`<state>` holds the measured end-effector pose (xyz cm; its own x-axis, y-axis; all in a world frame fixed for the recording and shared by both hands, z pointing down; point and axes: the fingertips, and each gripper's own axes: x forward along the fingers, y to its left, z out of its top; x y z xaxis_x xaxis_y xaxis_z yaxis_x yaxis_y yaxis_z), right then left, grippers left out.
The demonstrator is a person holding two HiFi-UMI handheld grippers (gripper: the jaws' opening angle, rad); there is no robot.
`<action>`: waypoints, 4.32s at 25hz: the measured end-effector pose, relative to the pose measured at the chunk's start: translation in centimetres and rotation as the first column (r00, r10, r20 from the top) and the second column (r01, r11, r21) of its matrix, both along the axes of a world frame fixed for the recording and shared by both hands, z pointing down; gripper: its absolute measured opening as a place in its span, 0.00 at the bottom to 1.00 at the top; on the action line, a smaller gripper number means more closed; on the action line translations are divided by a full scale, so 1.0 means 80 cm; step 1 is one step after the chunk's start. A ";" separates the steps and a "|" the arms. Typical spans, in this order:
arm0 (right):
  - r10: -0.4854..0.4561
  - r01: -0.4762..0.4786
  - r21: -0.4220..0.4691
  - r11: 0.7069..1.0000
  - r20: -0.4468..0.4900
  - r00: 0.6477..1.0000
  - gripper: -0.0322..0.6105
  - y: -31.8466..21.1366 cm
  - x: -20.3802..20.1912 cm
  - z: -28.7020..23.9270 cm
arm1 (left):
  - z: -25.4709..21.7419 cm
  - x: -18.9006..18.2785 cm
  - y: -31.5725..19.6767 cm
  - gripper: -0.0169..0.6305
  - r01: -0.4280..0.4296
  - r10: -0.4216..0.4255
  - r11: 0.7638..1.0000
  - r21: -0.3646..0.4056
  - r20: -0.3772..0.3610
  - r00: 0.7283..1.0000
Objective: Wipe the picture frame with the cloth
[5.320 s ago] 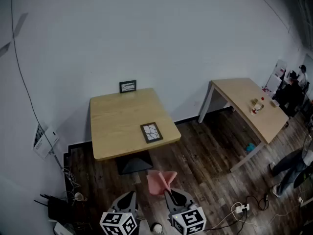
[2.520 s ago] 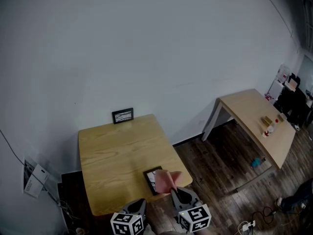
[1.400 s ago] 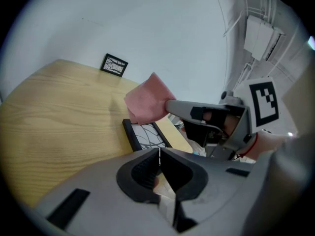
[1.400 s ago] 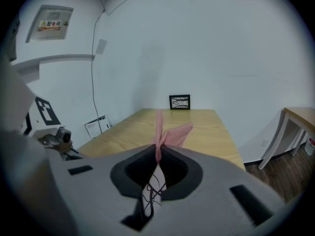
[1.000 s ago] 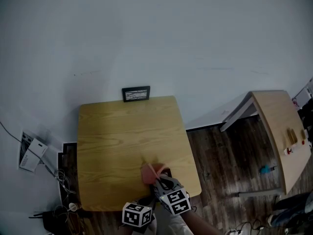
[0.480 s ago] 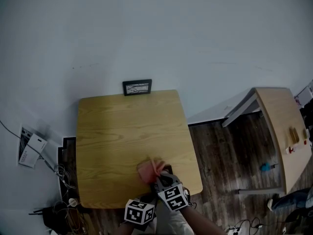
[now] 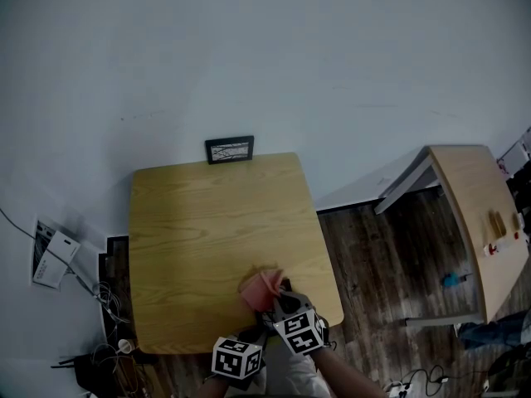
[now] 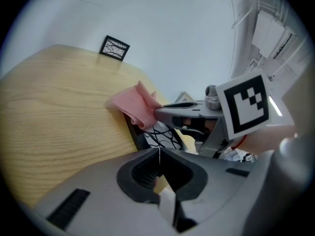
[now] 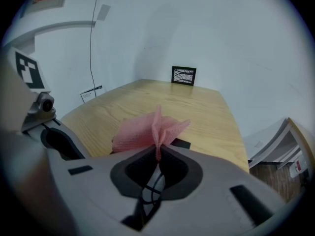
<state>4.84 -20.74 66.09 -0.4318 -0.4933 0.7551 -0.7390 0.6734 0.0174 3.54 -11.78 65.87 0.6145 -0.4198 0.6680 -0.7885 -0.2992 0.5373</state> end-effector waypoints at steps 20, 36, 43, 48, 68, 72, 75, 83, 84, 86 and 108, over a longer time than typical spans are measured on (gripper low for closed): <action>0.109 -0.106 0.049 0.993 -0.060 0.992 0.06 -0.002 0.065 -0.005 | 0.001 -0.002 -0.001 0.03 0.018 -0.018 1.000 0.006 -0.012 1.000; 0.120 -0.137 0.144 0.980 0.124 0.985 0.06 0.038 0.035 -0.090 | -0.024 -0.024 0.017 0.03 0.047 -0.045 0.998 0.039 -0.032 0.998; 0.085 -0.108 0.124 0.986 0.174 0.981 0.06 0.075 0.010 -0.098 | -0.030 -0.043 0.023 0.03 0.074 -0.072 0.996 0.053 -0.026 0.997; 0.069 -0.081 0.075 0.994 0.154 0.986 0.06 0.101 0.000 -0.072 | -0.029 -0.056 0.027 0.03 0.098 -0.098 0.994 0.051 -0.020 0.995; 0.109 -0.109 0.001 0.994 0.015 0.994 0.06 0.109 0.034 -0.008 | -0.022 -0.056 0.032 0.03 0.084 -0.084 0.996 0.038 -0.002 0.996; 0.139 -0.139 0.006 0.990 0.008 0.990 0.06 0.105 0.049 -0.008 | -0.021 -0.052 0.030 0.03 0.077 -0.077 0.996 0.038 -0.002 0.997; 0.168 -0.168 0.011 0.986 -0.002 0.986 0.06 0.102 0.064 -0.008 | -0.021 -0.050 0.027 0.03 0.080 -0.080 0.996 0.037 -0.003 0.997; 0.231 -0.231 0.027 0.973 -0.005 0.973 0.06 0.090 0.093 -0.010 | -0.021 -0.052 0.021 0.03 0.101 -0.101 0.994 0.030 -0.008 0.995; 0.237 -0.236 0.031 0.971 -0.003 0.972 0.06 0.088 0.095 -0.011 | -0.020 -0.053 0.020 0.03 0.103 -0.103 0.994 0.028 -0.007 0.995; 0.245 -0.245 0.033 0.969 -0.003 0.969 0.06 0.086 0.098 -0.010 | -0.019 -0.053 0.020 0.03 0.103 -0.103 0.994 0.027 -0.005 0.995; 0.299 -0.322 0.135 0.937 0.168 0.939 0.06 0.101 0.058 -0.100 | -0.054 -0.079 0.022 0.03 0.105 -0.103 0.989 0.107 -0.021 0.994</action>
